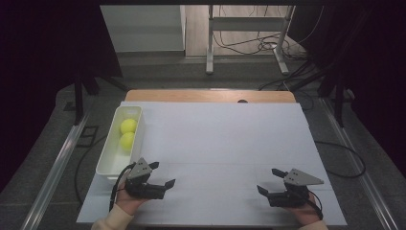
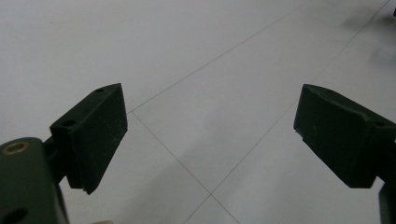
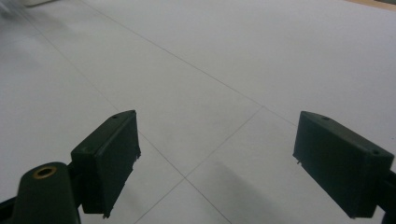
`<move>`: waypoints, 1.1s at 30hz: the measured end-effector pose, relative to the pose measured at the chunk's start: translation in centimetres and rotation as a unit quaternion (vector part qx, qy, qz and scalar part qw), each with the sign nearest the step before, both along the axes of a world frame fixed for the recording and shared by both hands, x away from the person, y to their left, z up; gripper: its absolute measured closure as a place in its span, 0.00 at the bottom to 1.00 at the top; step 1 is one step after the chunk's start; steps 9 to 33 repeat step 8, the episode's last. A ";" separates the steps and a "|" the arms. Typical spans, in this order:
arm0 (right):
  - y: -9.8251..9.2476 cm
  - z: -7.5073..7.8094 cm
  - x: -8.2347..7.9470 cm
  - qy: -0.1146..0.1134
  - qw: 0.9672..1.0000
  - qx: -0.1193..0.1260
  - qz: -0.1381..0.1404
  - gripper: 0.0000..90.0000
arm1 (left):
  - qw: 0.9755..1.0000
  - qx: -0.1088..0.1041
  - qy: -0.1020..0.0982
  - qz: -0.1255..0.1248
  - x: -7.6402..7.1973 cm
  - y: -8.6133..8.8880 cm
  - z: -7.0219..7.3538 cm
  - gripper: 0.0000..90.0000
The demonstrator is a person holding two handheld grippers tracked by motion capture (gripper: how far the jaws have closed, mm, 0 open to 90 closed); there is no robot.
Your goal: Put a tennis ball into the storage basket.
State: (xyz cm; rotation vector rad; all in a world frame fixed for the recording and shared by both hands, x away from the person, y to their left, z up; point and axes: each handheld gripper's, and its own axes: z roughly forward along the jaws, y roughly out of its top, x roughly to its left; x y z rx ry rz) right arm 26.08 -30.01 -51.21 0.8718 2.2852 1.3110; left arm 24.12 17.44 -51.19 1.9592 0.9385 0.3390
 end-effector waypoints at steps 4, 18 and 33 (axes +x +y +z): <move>0.1 0.0 0.0 -0.001 1.000 -0.008 0.004 0.16 | 1.000 -0.003 -0.001 -0.004 0.1 0.0 0.0 0.12; 0.2 0.0 0.1 -0.002 1.000 -0.008 0.004 0.16 | 1.000 -0.003 -0.001 -0.003 0.2 0.0 0.0 0.12; 0.2 0.0 0.1 -0.002 1.000 -0.008 0.004 0.16 | 1.000 -0.003 -0.001 -0.003 0.2 0.0 0.0 0.12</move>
